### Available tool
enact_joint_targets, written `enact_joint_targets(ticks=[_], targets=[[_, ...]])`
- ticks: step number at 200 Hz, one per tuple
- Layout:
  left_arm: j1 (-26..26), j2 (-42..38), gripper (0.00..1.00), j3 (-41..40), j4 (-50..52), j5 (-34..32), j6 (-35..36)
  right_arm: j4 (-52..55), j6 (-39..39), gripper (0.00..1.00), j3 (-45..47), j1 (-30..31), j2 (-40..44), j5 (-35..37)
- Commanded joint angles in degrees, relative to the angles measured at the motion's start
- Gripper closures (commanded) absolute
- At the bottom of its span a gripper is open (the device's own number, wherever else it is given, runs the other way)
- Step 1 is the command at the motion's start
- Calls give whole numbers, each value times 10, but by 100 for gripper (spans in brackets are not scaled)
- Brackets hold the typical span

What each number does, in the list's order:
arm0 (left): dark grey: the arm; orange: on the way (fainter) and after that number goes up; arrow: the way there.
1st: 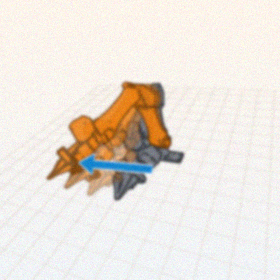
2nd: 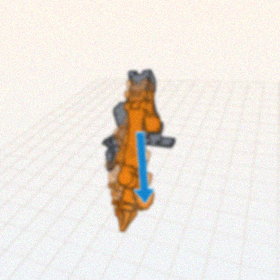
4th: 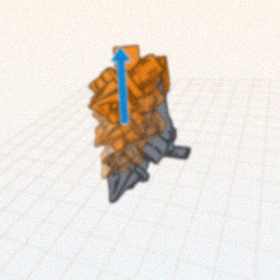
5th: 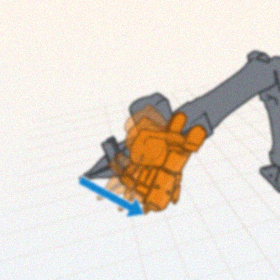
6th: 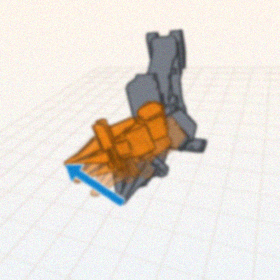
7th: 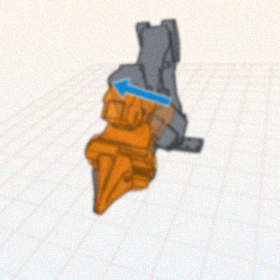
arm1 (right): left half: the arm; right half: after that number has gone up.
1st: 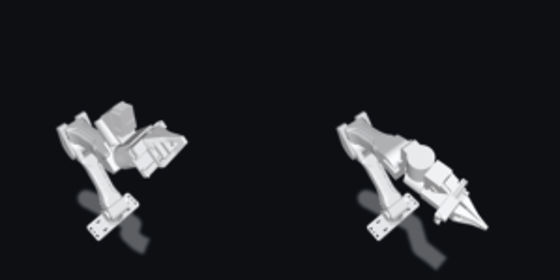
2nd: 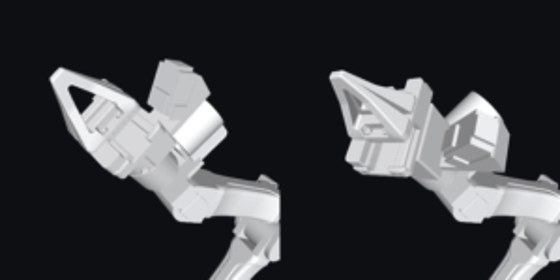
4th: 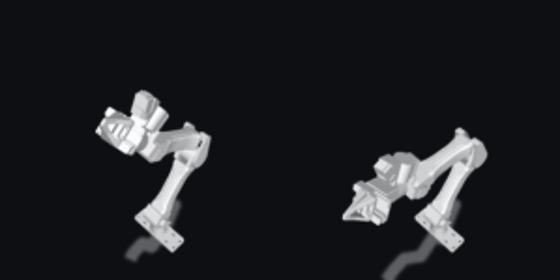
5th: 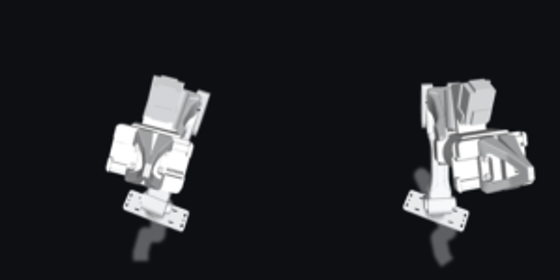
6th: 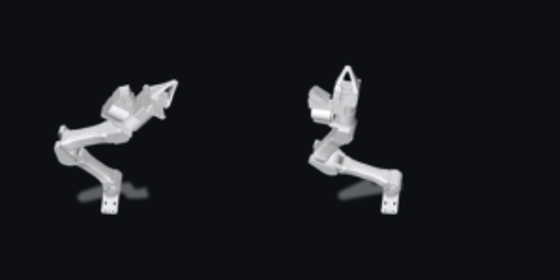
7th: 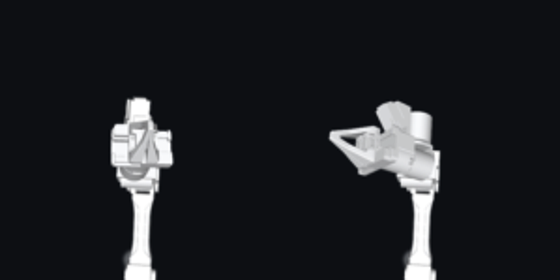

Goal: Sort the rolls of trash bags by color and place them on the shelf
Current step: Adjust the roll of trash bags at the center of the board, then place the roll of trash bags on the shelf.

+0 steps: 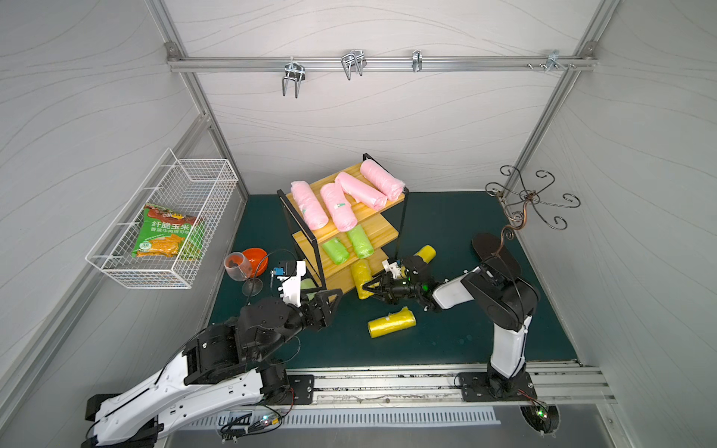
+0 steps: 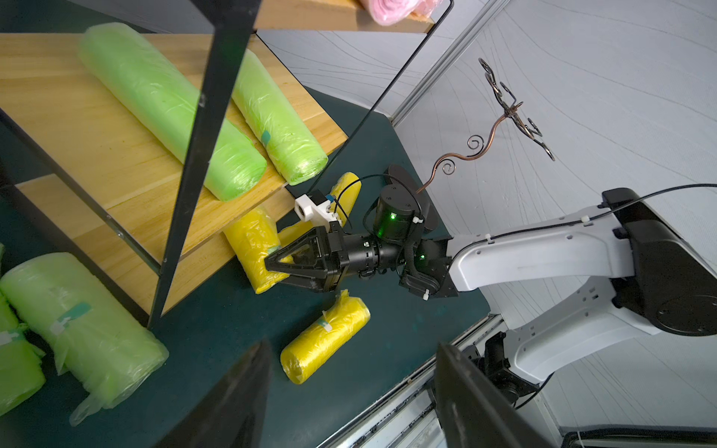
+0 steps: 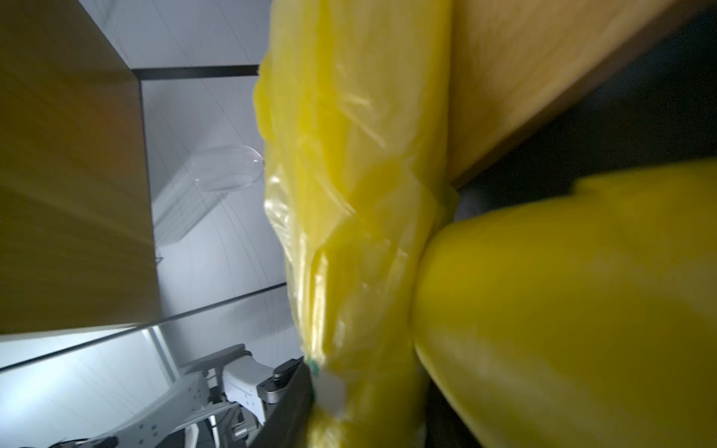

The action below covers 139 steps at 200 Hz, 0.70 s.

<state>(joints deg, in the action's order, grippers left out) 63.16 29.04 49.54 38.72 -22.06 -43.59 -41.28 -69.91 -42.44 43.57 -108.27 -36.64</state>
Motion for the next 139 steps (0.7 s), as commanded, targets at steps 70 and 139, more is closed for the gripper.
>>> enact_joint_targets(ticks=[70, 139], targets=[[0, -6, 29, 3, -24, -2, -1, 104, 52, 100, -116, 93, -5, 3], [0, -21, 29, -2, -15, -8, -3, -90, -53, 100, -110, 95, -94, -16]])
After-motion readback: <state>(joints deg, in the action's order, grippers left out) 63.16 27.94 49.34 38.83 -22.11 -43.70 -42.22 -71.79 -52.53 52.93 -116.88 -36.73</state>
